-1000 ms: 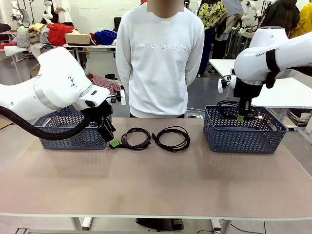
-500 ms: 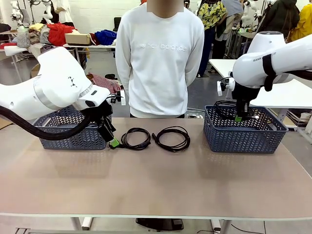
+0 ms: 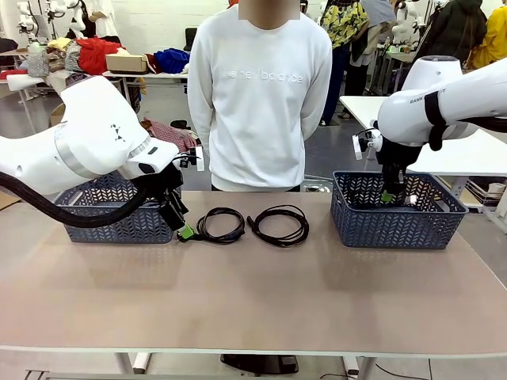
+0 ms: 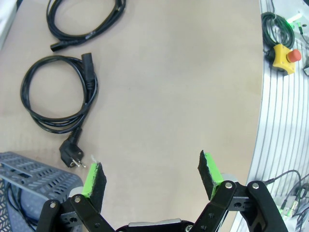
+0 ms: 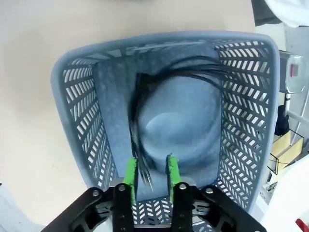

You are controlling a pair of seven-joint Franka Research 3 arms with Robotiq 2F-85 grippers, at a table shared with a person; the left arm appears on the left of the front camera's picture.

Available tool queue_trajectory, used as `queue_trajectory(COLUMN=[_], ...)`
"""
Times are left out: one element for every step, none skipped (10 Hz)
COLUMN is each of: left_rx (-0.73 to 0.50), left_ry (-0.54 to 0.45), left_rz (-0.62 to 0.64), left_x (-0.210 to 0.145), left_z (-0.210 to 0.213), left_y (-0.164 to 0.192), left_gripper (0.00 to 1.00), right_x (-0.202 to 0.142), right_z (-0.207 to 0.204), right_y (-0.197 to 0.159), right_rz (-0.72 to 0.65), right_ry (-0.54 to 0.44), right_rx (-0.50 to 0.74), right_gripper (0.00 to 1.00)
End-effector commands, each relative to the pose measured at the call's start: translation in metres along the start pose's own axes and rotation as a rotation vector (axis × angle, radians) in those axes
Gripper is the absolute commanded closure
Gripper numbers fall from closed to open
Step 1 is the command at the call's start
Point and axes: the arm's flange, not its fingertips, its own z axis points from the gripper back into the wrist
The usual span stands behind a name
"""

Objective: Organize the cables according to human instructions.
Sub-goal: Pick up a bundle of cables and place it in the basket indicated by the human.

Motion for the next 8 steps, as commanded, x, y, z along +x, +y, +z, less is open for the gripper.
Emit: queue_trajectory(left_rx=[0.005, 0.005, 0.005, 0.005, 0.005, 0.005, 0.005, 0.005], left_ry=[0.000, 0.000, 0.000, 0.000, 0.000, 0.000, 0.000, 0.000], left_rz=[0.001, 0.001, 0.001, 0.001, 0.001, 0.001, 0.001, 0.001], left_x=[-0.0007, -0.0007, -0.0007, -0.0007, -0.0007, -0.0007, -0.0007, -0.0007], left_z=[0.0016, 0.0016, 0.0016, 0.0016, 0.0016, 0.0016, 0.0016, 0.0016], left_y=[-0.0006, -0.0006, -0.0006, -0.0006, -0.0006, -0.0006, -0.0006, -0.0006], left_gripper=[0.00, 0.00, 0.00, 0.00, 0.00, 0.00, 0.00, 0.00], right_x=[-0.0011, -0.0016, -0.0028, -0.0036, -0.0040, -0.0045, -0.0059, -0.0060], right_z=[0.0034, 0.0057, 0.0071, 0.0073, 0.0075, 0.0079, 0.0080, 0.0079], right_y=[-0.0081, -0.0093, -0.0104, -0.0103, -0.0102, -0.0101, -0.0101, -0.0100], right_rz=[0.000, -0.010, -0.016, -0.017, -0.019, -0.020, -0.020, -0.017], right_ry=[-0.027, -0.030, -0.025, -0.024, -0.024, -0.022, -0.024, -0.020], right_rx=[0.012, 0.007, 0.003, 0.008, 0.010, 0.013, 0.019, 0.024], right_gripper=[0.62, 0.29, 0.43, 0.10, 0.24, 0.00, 0.05, 0.00])
